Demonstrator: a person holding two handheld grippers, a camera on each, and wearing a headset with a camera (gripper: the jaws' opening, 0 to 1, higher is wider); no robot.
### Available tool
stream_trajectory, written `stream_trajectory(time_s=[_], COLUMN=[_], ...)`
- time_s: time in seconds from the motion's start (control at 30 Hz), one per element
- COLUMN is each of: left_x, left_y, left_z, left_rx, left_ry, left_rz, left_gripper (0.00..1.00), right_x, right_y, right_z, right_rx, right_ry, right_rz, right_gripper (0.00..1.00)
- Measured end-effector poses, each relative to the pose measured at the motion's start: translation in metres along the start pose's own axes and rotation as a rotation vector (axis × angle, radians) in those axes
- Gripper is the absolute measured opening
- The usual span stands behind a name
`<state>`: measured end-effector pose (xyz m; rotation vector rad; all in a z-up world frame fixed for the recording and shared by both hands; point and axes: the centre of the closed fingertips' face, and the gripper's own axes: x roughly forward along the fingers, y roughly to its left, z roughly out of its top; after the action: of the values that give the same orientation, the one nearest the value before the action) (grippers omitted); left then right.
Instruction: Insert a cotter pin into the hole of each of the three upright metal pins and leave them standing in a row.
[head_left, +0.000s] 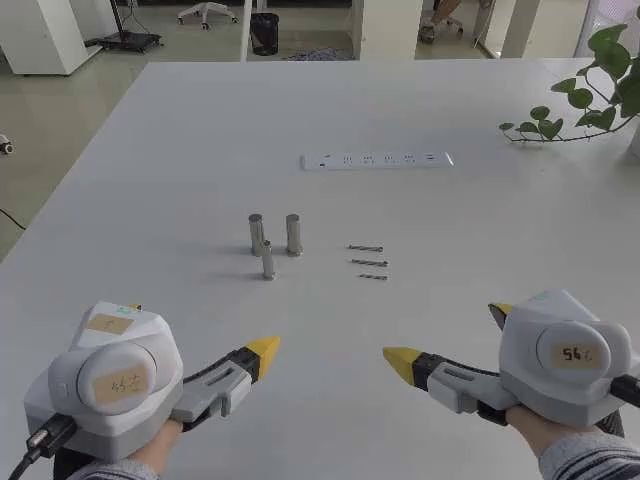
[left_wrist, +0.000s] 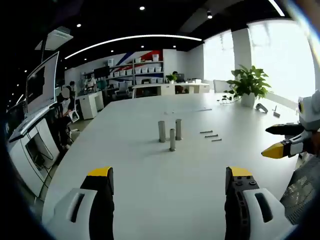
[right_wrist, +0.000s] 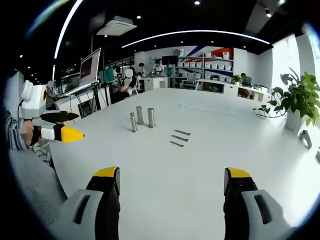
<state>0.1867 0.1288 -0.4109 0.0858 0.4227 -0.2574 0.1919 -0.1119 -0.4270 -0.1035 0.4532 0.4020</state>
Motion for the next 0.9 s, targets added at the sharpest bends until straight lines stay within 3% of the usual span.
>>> stream_trajectory(time_s=[0.9], left_x=[-0.0004], left_y=[-0.0011], left_z=[-0.002], left_rx=[0.007], left_ry=[0.012], left_rz=[-0.002], left_gripper=[0.98], right_x=[-0.0008], right_y=[0.0006], right_z=[-0.0019], right_rx=[0.012], right_ry=[0.008], right_rz=[0.006], right_gripper=[0.87])
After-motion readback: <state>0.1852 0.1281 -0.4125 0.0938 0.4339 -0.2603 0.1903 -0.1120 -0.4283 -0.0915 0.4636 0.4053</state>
